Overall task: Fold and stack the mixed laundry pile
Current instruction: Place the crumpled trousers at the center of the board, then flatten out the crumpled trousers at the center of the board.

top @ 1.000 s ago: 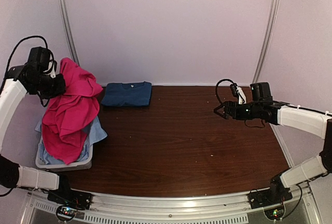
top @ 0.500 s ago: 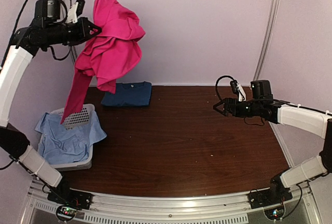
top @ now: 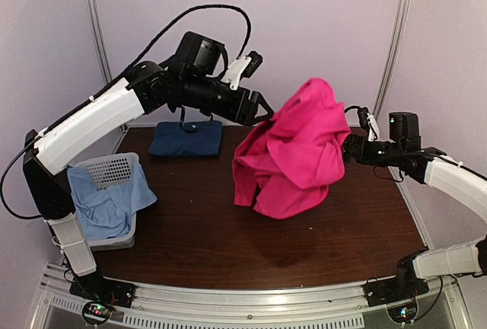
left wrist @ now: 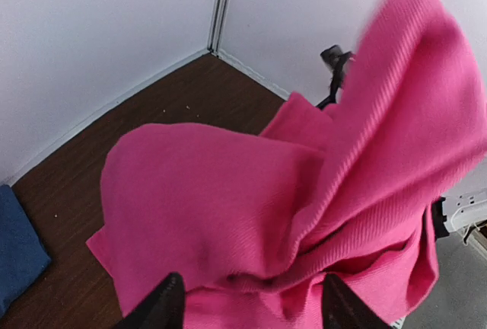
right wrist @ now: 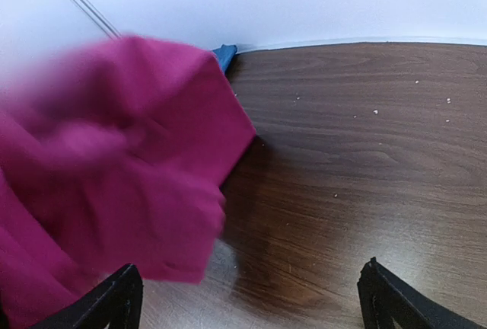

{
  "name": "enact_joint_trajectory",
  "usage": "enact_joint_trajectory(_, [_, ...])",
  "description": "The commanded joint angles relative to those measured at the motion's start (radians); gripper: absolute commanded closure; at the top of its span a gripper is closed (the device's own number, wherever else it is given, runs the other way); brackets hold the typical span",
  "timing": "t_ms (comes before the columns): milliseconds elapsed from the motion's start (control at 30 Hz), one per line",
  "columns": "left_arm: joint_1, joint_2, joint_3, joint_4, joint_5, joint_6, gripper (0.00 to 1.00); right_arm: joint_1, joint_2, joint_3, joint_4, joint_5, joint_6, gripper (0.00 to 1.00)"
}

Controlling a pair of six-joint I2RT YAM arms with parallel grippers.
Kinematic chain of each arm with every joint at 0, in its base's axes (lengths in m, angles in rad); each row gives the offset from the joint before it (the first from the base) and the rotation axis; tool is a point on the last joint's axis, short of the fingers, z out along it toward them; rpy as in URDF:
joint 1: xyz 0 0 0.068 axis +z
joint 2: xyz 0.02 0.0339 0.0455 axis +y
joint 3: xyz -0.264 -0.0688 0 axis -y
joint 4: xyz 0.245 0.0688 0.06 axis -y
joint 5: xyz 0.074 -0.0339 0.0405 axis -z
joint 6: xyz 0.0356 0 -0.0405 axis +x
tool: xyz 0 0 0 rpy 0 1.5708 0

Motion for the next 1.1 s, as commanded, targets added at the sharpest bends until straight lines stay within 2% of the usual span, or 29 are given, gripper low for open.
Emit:
enact_joint_trajectory(0, [0.141,-0.059,-0.188,0.126,0.034,-0.043,0.28,-0.028,-0.056,0.000,-0.062,0.026,-0.032,0.00])
enact_joint_trajectory(100, [0.246,-0.149,-0.464,0.294,0.143,-0.107,0.12,-0.029,-0.050,-0.017,-0.077,0.025,-0.046,0.00])
enact_joint_trajectory(233, [0.227,-0.186,-0.630,0.295,0.089,-0.030,0.11,-0.029,-0.046,-0.018,-0.176,0.101,-0.095,0.00])
enact_joint_trajectory(333, [0.210,-0.166,-0.750,0.324,0.092,-0.018,0.14,-0.029,-0.069,-0.020,-0.231,0.139,-0.128,0.00])
enact_joint_trajectory(467, [0.189,-0.098,-0.807,0.351,0.128,-0.017,0.17,0.005,-0.045,-0.026,-0.231,0.063,-0.110,0.03])
enact_joint_trajectory(633, [0.097,-0.003,-0.843,0.462,0.161,-0.068,0.17,0.184,0.080,0.018,-0.209,0.123,-0.099,0.05])
enact_joint_trajectory(733, [0.084,0.039,-0.895,0.585,0.207,-0.151,0.16,0.262,0.168,0.081,-0.199,0.151,-0.100,0.04])
enact_joint_trajectory(967, [0.086,0.089,-0.974,0.781,0.116,-0.292,0.18,0.360,0.396,0.210,-0.226,0.214,-0.120,0.05])
enact_joint_trajectory(1067, [0.094,0.111,-1.002,0.841,0.057,-0.345,0.21,0.374,0.471,0.245,-0.228,0.229,-0.115,0.09])
